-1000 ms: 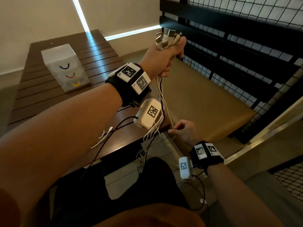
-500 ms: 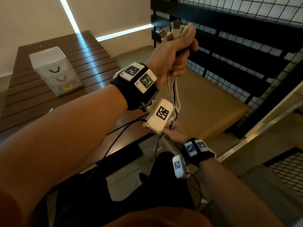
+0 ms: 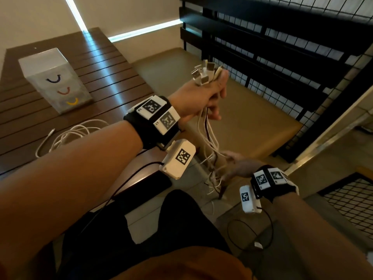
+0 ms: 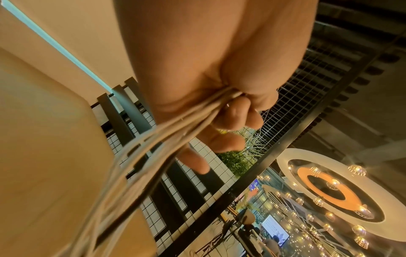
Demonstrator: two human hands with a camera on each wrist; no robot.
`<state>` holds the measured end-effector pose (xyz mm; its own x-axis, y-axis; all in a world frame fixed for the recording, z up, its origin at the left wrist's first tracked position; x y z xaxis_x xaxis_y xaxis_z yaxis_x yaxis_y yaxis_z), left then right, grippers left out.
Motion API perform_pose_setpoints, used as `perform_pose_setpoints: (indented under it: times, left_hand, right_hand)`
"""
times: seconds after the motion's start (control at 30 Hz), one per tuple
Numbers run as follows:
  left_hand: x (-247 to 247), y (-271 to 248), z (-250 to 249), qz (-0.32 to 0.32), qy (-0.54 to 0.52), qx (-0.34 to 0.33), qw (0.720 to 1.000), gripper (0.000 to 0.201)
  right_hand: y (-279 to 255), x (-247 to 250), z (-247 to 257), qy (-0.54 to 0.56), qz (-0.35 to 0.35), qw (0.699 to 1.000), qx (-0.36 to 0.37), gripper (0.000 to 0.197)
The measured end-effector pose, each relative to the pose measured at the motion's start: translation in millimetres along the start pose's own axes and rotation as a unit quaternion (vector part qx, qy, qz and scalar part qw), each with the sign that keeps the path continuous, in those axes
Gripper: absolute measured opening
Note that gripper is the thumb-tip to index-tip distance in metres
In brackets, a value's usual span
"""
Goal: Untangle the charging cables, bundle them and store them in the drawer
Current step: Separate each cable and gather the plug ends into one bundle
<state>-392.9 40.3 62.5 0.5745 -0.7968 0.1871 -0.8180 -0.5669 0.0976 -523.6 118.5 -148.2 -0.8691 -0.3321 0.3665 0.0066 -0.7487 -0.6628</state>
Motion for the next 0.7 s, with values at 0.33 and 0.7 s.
perform_pose_setpoints:
  times: [0.33,0.7]
  left_hand:
    - [18,-26,11,-0.081,-0.082,-0.026,0.993,0.029]
    - [10,-32,28,-0.011,0.025,0.014,1.0,0.02]
  right_hand:
    - [31,-52,45,0.027,-0.089,0.989,0.117,0.044]
    - [32,-21,5,-0.122,-0.057,0.991,-0.026,0.076]
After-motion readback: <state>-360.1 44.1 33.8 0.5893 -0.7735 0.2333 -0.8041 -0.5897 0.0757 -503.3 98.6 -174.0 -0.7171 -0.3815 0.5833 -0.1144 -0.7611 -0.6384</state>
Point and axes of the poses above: each hand's wrist, its own y-axis towards the middle knuckle, its own x-axis out of the back of the hand, z = x × y, the point moved 5 cm from there along y, towards the middle knuckle, and after that the axes turned 9 degrees about -x, right-handed, at the moved point
